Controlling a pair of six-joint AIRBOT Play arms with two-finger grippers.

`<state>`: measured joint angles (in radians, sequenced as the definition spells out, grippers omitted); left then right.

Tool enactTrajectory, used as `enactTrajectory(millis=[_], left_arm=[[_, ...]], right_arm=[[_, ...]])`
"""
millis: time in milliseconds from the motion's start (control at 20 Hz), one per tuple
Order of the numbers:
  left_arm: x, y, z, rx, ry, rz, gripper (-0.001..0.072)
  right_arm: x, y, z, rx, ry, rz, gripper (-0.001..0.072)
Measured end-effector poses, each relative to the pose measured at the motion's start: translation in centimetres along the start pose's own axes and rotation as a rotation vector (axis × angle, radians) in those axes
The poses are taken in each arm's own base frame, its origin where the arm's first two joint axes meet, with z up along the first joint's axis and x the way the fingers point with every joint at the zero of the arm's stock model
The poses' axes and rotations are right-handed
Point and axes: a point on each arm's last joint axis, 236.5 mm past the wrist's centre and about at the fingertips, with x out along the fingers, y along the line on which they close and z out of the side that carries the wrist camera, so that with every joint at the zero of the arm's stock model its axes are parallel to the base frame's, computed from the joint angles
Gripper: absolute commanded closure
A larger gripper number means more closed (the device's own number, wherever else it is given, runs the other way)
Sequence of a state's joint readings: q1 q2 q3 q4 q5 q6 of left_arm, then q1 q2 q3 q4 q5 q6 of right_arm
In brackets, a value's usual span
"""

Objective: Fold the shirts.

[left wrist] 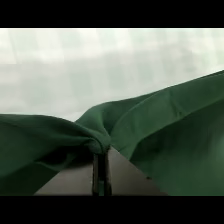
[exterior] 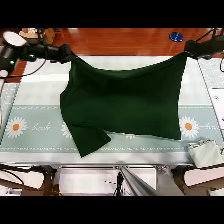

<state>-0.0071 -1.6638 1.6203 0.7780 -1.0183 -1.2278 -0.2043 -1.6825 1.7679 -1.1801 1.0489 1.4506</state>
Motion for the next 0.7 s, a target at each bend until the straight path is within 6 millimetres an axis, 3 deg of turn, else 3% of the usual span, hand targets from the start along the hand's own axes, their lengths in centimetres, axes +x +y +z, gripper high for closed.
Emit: enactTrajectory(millis=[150,350,700], left_arm=[[1.3,2.4,1.2,0.024,-0.059,0.066,0.0686],[1.1,5.2,2.7,0.024,-0.121,0.136,0.0686],[1.6,7.8,2.1,0.028,-0.101,0.205,0.0685]], right_arm=[[2.3,-1.2,0.6,0.015,-0.035,-0.015,0.0678],[3.6,-2.0,0.9,0.031,-0.053,-0.027,0.0678],[3.7,-2.5,-2.7,0.036,0.096,-0.051,0.0678]])
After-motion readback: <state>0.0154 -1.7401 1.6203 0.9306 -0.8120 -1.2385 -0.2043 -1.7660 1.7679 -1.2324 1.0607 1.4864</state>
